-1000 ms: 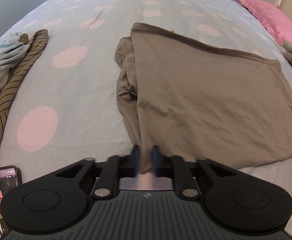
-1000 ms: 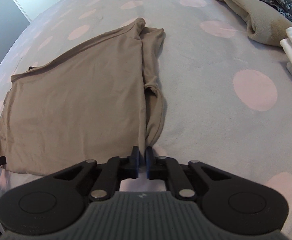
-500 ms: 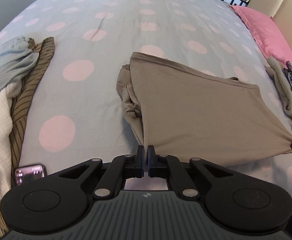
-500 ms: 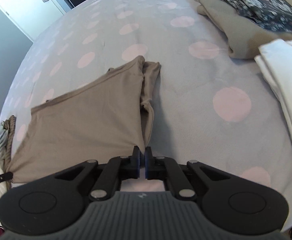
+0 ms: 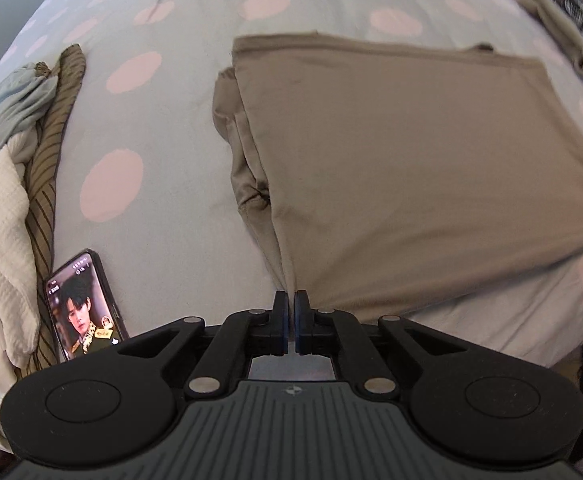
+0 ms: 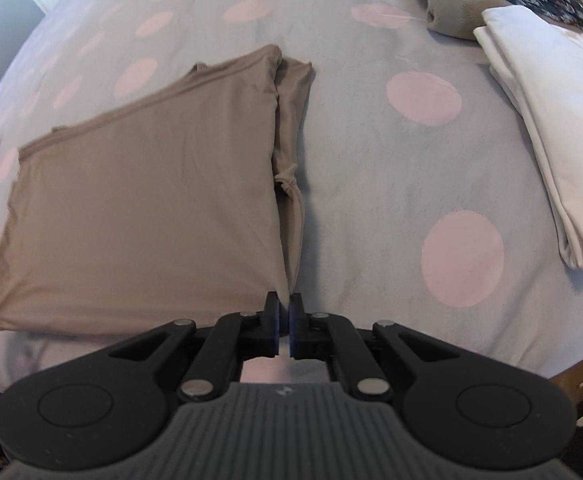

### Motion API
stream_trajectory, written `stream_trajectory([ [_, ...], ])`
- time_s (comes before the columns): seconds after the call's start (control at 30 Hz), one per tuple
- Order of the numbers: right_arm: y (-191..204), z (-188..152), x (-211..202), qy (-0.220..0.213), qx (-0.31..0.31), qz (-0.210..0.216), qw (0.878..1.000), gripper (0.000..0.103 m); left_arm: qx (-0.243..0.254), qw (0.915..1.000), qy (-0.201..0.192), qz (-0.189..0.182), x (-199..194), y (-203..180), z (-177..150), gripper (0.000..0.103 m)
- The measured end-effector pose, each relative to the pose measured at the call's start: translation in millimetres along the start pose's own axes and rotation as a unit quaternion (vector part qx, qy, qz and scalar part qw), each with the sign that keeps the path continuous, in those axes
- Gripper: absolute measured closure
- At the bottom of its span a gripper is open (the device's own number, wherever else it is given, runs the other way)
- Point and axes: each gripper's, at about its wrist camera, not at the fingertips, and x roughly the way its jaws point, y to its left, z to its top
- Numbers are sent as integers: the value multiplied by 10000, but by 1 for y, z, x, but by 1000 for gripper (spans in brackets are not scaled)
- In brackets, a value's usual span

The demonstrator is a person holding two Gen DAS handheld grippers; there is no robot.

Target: Fold clothes

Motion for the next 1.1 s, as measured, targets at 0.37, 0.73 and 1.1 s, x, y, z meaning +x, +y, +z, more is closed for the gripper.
stream_trajectory([
  [0.37,1,-3,15,98,-161,-293,9994,87,187,9994,-12,287,4,-2,-3,98],
  [0.73,2,43,-8,-250,68,109,9996,74,-72,9982,-576,150,-28,6,42,89],
  [1.1,-2,96,24,-274,28,294,9992,63,-322,9978,-571,95,6,22,79,89],
])
